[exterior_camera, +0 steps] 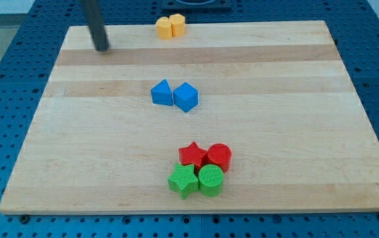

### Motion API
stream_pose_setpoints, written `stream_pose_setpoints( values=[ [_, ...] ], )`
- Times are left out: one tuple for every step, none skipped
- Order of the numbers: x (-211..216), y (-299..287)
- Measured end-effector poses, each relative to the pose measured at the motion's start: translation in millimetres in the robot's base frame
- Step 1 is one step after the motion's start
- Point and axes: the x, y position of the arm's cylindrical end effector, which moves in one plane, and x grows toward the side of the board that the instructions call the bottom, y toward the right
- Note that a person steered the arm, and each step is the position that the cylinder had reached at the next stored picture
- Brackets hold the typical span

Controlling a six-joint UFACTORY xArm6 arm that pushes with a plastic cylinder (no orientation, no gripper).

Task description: Separate the yellow blocks

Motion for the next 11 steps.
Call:
stream_pose_setpoints(
  values=[
    [-53,-10],
    [-53,-10],
    [-53,21],
    [-53,67],
    [-52,90],
    [-52,120],
    [-50,186],
    [-14,207],
    [-3,198],
    [-19,161],
    [-52,152]
  ],
)
